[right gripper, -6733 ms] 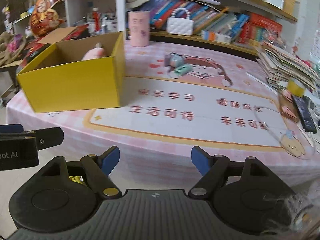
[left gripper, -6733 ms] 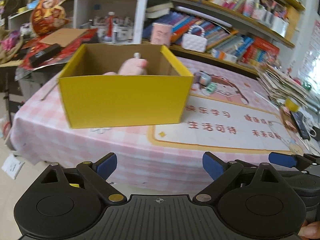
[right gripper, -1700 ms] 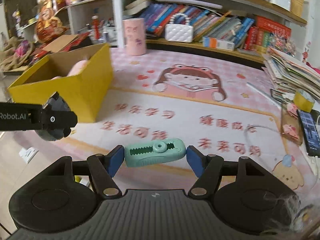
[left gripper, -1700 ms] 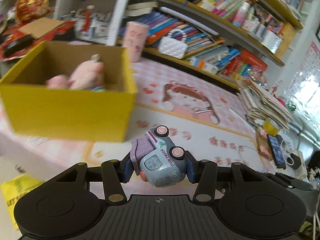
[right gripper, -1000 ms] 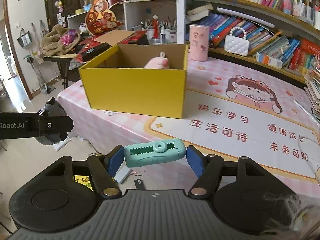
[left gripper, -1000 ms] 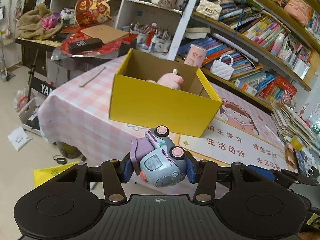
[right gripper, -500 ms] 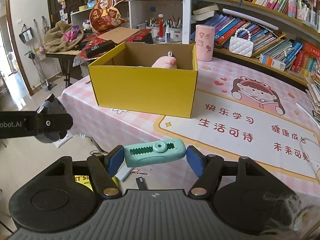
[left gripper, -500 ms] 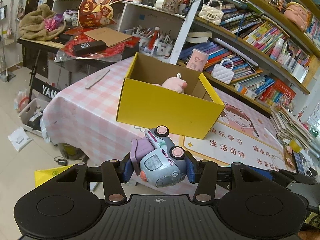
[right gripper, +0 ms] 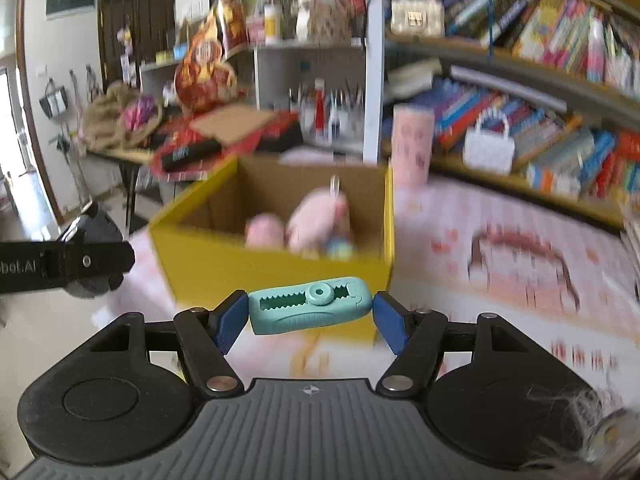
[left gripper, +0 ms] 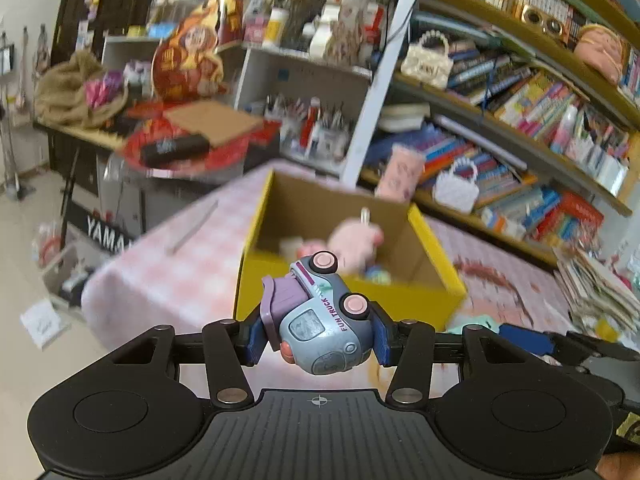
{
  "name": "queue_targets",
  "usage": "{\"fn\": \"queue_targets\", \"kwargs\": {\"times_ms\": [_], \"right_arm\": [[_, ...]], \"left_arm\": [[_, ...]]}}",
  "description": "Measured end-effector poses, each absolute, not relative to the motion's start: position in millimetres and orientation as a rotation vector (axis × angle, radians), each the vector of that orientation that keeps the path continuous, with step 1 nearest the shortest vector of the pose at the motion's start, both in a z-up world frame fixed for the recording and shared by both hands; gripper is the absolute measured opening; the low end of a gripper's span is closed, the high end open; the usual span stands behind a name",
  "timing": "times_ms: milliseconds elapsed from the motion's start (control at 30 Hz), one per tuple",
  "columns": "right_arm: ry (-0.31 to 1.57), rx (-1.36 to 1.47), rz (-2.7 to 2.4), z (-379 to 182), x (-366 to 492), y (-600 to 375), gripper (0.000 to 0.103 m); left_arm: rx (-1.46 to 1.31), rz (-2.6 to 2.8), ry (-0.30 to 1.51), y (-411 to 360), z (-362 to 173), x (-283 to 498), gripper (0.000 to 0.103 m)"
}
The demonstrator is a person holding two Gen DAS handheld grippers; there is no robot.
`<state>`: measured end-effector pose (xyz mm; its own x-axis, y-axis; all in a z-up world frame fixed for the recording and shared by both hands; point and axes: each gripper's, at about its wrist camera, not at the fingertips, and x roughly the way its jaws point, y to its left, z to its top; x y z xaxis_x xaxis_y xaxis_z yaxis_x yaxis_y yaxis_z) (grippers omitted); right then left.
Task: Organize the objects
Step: 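Lift and carry the truck and green clip with both grippers over the yellow box, then lower both grippers into the box and open them to drop the truck and clip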
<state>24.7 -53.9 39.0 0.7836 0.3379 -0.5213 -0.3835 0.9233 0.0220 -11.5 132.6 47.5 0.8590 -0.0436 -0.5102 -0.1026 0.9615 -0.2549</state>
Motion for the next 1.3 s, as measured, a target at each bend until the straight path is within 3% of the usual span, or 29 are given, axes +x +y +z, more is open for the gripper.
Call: {"fn": "queue_targets", "kwargs": {"times_ms": [233, 533, 1100, 1167, 1267, 1300], "right_arm": [[0.511, -0.122, 0.404, 43.9, 102.3, -31.4, 0.066], [0.648, -0.222, 0.483, 4.2, 172.5, -8.5, 0.067], [0.711, -0.283, 0.534, -7.2, 192.6, 2.1, 0.067], [0.709, -0.254, 0.523, -3.7, 188.8, -2.9, 0.067], [0.658, -0.216, 0.507, 8.8, 172.2, -14.6, 0.07], [0.636, -0.203, 0.496, 14.3, 165.0, -19.2, 0.071]], "left_arm": [[-0.277, 0.063, 0.505, 132.4, 53.1, 50.9, 0.049], [-0.234, 0.114, 0.624, 132.0, 20.0, 118.9, 0.049], [-0.156, 0.099, 0.715, 124.9, 2.6, 146.3, 0.049], [-0.162, 0.081, 0.699, 124.3, 7.0, 142.5, 0.053], [-0.15, 0.068, 0.645, 118.7, 17.9, 132.2, 0.068], [-0.143, 0.064, 0.621, 115.7, 23.3, 127.2, 0.069]]}}
